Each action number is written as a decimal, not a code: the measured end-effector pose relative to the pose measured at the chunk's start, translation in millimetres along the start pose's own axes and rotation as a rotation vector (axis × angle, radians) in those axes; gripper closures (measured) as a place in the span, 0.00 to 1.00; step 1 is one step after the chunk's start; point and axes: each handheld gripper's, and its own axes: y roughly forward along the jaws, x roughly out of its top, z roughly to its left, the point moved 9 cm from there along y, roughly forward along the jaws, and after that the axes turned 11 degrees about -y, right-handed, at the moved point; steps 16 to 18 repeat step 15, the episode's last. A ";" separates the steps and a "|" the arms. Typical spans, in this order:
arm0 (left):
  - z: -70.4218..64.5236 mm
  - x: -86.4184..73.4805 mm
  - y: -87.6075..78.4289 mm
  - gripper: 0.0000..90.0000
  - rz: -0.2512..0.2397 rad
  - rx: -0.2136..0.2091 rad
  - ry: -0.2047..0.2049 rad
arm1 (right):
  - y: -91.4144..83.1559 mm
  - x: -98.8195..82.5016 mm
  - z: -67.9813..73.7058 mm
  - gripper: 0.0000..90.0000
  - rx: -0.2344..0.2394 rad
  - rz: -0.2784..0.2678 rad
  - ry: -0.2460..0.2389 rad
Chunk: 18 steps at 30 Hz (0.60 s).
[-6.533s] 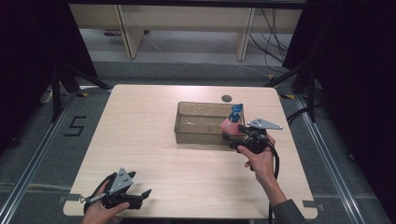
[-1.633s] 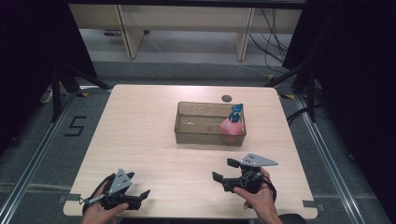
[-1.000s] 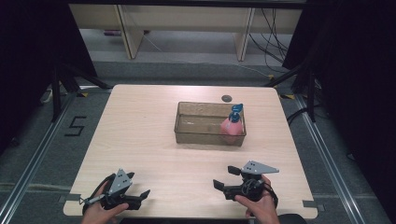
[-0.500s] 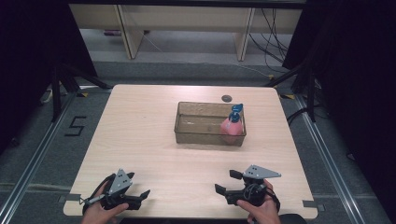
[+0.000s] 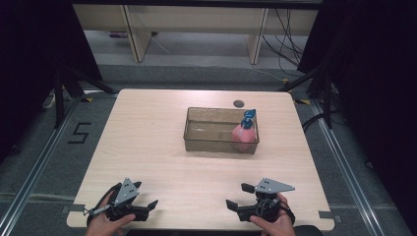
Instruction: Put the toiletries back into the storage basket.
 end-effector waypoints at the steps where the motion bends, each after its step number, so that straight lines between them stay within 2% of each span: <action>1: -0.1 0.0 0.0 0.17 0.000 0.000 -0.002 | -1.8 -0.1 0.3 0.17 -0.003 -0.001 -0.015; 3: 0.0 0.0 0.0 0.17 0.000 0.000 0.000 | -1.0 -0.1 2.7 0.17 0.010 -0.006 -0.004; 4: -0.1 0.1 0.0 0.17 -0.001 0.000 -0.001 | -0.7 -0.2 1.3 0.17 -0.008 -0.011 -0.022; 5: 0.1 0.0 0.0 0.17 0.000 0.000 0.001 | -2.1 -1.7 6.9 0.17 0.015 0.007 0.009; 6: -0.1 -0.1 0.0 0.17 0.001 0.000 0.000 | -2.0 -2.2 5.5 0.17 0.015 0.008 -0.016; 8: -0.1 -0.1 0.0 0.17 0.000 0.000 -0.001 | -1.8 -2.0 4.7 0.17 0.006 0.003 -0.035; 10: 0.0 0.0 0.0 0.17 0.000 0.001 -0.001 | -1.7 -2.7 6.9 0.17 0.019 0.009 -0.027; 11: 0.4 -0.1 -0.2 0.17 0.003 0.001 0.005 | -1.8 -3.2 9.7 0.17 0.027 0.014 0.000; 12: -1.2 0.3 0.3 0.17 -0.005 -0.009 -0.005 | -1.5 -3.0 7.5 0.17 0.021 0.010 -0.025; 14: -0.1 0.2 0.0 0.17 -0.001 -0.003 0.003 | -1.2 -3.5 7.1 0.17 0.017 0.013 -0.029; 15: -1.4 0.2 0.3 0.17 -0.005 -0.009 -0.009 | -1.3 -3.8 6.9 0.17 0.014 0.017 -0.033; 18: -1.4 0.2 0.3 0.17 -0.005 -0.009 -0.009 | -1.3 -3.8 6.9 0.17 0.014 0.017 -0.033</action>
